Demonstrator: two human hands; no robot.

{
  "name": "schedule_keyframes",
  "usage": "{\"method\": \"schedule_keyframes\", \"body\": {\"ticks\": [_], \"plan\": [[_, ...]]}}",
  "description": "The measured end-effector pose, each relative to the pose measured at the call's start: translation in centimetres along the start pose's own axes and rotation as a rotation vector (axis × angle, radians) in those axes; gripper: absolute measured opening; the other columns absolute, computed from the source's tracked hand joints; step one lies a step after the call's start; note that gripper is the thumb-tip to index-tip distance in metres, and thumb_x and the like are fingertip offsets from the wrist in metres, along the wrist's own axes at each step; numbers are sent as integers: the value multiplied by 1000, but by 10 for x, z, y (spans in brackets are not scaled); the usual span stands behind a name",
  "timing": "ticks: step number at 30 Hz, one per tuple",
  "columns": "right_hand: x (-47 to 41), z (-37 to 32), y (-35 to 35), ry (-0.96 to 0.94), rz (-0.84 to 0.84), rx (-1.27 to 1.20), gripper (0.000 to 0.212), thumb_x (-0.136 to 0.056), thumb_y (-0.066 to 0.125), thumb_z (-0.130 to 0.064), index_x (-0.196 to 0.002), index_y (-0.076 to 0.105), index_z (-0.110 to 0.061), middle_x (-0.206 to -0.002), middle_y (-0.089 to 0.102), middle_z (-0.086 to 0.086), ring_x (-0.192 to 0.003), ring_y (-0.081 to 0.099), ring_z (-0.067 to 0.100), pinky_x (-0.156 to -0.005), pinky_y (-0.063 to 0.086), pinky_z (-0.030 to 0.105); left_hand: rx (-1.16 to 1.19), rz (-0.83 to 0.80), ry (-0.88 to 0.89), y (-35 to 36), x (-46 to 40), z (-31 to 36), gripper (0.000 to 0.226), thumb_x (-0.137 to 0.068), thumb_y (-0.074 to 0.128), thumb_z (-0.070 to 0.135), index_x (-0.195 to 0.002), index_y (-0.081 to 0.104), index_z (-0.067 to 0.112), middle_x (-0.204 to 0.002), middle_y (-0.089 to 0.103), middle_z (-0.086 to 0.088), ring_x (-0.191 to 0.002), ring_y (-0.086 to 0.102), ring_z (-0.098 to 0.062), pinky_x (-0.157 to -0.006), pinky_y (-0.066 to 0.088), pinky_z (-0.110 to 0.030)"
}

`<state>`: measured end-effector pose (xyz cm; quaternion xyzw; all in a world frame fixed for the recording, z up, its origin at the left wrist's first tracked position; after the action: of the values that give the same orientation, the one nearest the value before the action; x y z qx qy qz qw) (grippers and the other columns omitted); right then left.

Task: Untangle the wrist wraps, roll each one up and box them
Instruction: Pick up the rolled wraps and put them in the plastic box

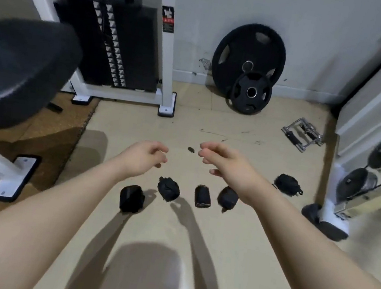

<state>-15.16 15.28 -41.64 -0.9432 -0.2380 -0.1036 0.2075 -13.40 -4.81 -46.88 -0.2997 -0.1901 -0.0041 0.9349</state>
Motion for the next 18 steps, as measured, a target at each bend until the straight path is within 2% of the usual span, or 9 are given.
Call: {"method": "schedule_keyframes", "body": {"ticks": [2, 4, 6, 9, 13, 18], "plan": [[36, -59, -42, 13, 38, -45, 17, -96, 52, -21, -113, 57, -20, -112, 61, -2, -88, 56, 5, -83, 43, 23, -14, -13, 55, -36, 45, 79, 21, -98, 48, 20, -118, 56, 18, -105, 65, 3, -85, 62, -7, -87, 45, -27], [74, -118, -74, 24, 55, 30, 19, -97, 51, -17, -113, 59, -12, -108, 59, -3, -78, 54, 4, -73, 41, 16, -39, -40, 106, -71, 94, 146, 21, -99, 47, 18, -117, 56, 18, -101, 66, 3, -81, 62, -5, -84, 46, -23], [113, -174, -94, 43, 56, 115, 22, -96, 50, -14, -113, 60, -4, -102, 59, -1, -72, 52, 7, -65, 39, 15, -40, -30, 102, -104, 142, 199, 21, -99, 46, 16, -117, 57, 16, -99, 66, 2, -79, 61, -6, -81, 46, -24], [168, -250, -104, 34, -14, 267, 21, -95, 51, -14, -109, 62, -3, -94, 60, 3, -82, 53, 15, -72, 42, 23, -19, 2, 71, -144, 213, 255, 22, -98, 45, 16, -116, 57, 16, -97, 65, 3, -78, 61, -5, -79, 47, -23], [219, -319, -103, -51, -127, 557, 22, -96, 50, -19, -109, 64, -8, -104, 63, 5, -95, 54, 18, -76, 36, 22, 68, 47, 10, -167, 288, 288, 21, -97, 48, 16, -115, 59, 16, -93, 67, 7, -79, 64, -8, -83, 49, -30], [252, -381, -54, -217, -280, 724, 26, -97, 47, -19, -112, 64, -6, -115, 65, 10, -108, 56, 26, -83, 40, 26, 151, 211, -104, -195, 365, 271, 14, -94, 52, 13, -104, 61, 17, -98, 70, -6, -76, 65, -13, -85, 51, -35]]}}
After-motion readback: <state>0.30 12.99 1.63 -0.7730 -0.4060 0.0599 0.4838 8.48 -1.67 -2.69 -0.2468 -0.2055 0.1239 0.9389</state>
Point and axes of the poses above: each hand's wrist, its own x-axis away from the middle knuckle, its own y-axis out of the palm, z = x × y, the point moved 4 cm from there along -x, towards the middle knuckle
